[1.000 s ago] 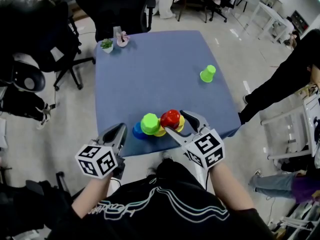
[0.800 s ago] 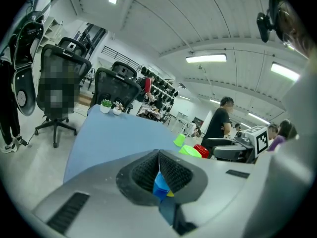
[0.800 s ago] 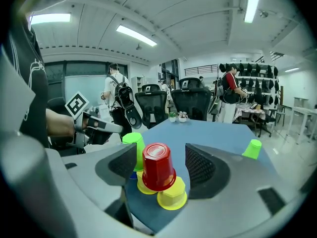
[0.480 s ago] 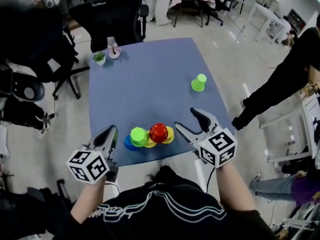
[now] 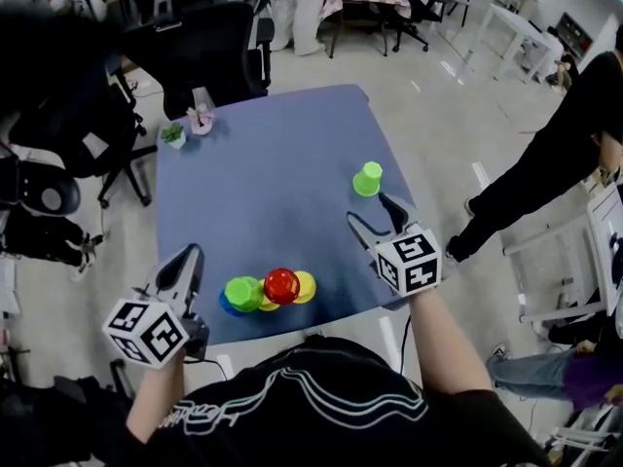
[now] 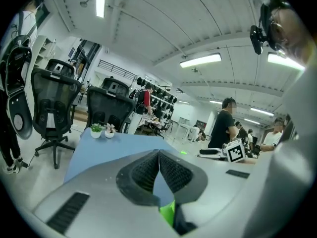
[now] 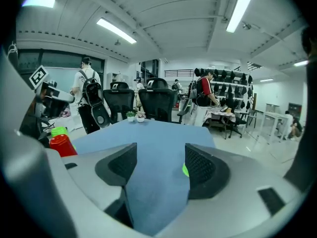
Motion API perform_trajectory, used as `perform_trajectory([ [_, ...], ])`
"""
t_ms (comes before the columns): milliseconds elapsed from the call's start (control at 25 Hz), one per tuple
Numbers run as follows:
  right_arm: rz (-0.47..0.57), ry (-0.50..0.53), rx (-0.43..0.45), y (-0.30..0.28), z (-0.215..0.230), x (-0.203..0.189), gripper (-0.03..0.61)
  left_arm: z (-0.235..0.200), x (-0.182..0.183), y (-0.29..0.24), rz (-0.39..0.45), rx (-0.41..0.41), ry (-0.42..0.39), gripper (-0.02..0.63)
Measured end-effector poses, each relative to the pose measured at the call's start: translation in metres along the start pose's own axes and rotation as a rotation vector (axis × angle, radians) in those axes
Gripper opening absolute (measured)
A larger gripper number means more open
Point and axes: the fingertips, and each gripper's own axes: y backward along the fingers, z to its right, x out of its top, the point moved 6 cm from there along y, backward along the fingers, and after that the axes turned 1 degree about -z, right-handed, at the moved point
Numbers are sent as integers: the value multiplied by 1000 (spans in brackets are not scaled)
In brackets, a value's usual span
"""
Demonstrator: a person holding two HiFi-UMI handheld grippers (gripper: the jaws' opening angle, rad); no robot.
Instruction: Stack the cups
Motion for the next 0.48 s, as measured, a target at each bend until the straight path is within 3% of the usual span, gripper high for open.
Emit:
perform_trajectory([
  [200,-31,-65,-81,-26,50,-19,302,4,17,-16,21,35,-27,25],
  [480,-95,-62,-97,-63,86,-39,302,0,26,-30,33,111,-58,25],
])
